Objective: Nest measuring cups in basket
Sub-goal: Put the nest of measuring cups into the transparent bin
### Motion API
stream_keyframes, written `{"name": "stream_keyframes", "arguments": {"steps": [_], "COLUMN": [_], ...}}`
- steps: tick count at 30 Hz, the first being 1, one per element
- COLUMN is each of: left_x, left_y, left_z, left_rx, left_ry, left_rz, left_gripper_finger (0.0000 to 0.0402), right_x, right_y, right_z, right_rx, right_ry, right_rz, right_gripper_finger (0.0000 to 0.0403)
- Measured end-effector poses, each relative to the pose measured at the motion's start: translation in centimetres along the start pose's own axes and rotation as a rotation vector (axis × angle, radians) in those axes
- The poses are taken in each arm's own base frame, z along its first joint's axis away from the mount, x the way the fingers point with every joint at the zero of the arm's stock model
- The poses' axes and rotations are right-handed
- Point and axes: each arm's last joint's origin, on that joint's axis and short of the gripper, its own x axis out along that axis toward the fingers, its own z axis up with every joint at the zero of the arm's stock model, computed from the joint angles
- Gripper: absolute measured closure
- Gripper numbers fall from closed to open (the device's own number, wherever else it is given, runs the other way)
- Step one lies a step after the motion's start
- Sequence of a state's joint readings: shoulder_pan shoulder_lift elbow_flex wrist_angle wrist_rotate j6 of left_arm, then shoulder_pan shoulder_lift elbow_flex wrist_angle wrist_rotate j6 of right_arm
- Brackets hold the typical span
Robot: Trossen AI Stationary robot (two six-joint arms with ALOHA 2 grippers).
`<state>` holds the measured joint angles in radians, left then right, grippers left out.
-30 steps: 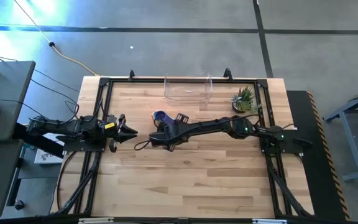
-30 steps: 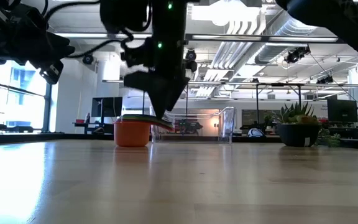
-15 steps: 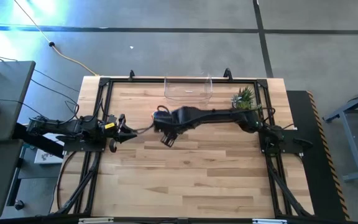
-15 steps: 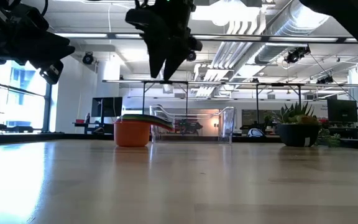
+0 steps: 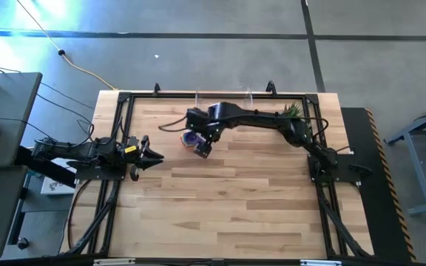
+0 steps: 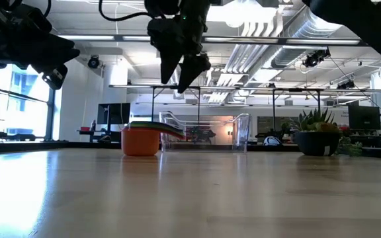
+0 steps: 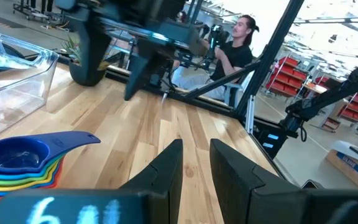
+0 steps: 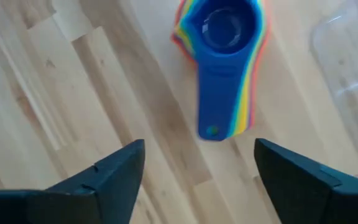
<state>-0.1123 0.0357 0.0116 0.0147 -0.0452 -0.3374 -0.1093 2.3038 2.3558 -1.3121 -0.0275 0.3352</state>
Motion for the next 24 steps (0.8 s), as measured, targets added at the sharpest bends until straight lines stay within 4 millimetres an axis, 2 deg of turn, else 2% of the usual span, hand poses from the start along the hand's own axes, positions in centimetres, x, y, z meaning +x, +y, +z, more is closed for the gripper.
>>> {"name": "stream_keyframes", "arguments": {"steps": [4,8,24], "left_x": [0.0,0.0,0.0], "left_y": [0.0,0.0,0.0], "left_z": [0.0,0.0,0.0], "left_rx": [0.0,0.0,0.0], "left_ry": [0.0,0.0,0.0], "left_rz": [0.0,0.0,0.0], "left_gripper_finger": [0.033,0.033,0.033], "right_x": [0.0,0.0,4.1], "right_y": [-1.4,-1.9,-1.9], "right_z": [0.6,0.9,0.3], "right_rx": [-0.025,-0.03,-0.061], "right_ry": [-0.011,-0.029,-0.019], "right_rz": [0.008,-0.011,-0.052], "right_gripper_finger": [0.0086,0.0068,0.007]}}
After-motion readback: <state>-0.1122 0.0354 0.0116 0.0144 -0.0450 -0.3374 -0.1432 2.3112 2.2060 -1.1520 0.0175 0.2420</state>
